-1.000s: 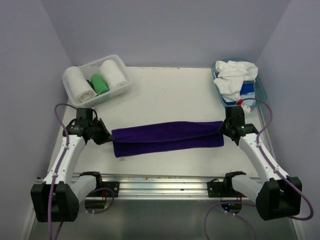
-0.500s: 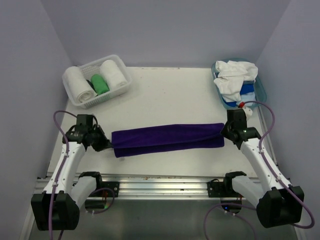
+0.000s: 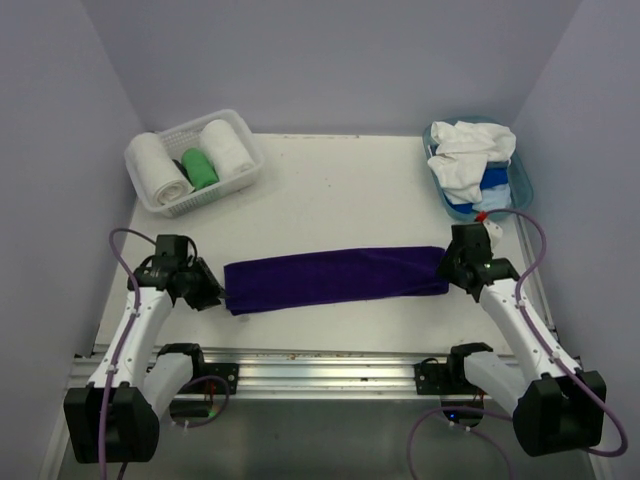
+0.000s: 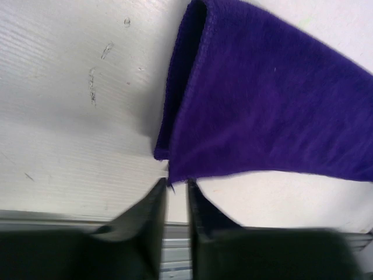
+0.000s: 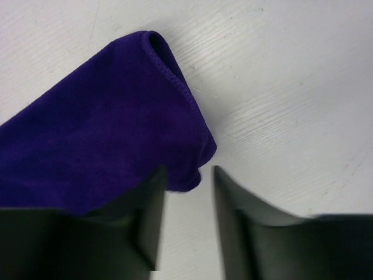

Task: Roll the towels
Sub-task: Fold the towel

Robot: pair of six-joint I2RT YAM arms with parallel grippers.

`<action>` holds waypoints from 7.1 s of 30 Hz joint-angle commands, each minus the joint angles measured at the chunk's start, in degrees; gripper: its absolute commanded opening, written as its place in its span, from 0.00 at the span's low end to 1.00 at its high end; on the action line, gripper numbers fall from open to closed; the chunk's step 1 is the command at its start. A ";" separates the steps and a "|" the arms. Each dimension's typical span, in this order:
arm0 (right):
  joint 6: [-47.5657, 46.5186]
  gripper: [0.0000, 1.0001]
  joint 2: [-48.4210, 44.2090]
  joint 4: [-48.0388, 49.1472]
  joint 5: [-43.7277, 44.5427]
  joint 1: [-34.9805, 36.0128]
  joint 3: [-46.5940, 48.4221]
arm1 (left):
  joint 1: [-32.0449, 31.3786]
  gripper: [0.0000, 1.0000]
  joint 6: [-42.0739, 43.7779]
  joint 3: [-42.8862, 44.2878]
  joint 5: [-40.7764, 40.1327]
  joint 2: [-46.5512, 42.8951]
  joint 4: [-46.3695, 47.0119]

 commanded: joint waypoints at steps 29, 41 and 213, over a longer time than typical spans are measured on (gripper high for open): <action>-3.15 0.15 40.44 12.14 -6.00 -3.51 19.94 | -8.62 0.38 -0.75 7.05 3.09 37.73 28.93; -1.74 0.16 46.78 11.97 -0.11 -3.68 24.33 | -6.42 0.40 2.86 8.55 -1.48 40.13 26.82; 0.28 0.00 16.03 15.31 -27.79 10.03 1.23 | -39.82 0.54 -3.47 25.51 -4.92 48.29 24.97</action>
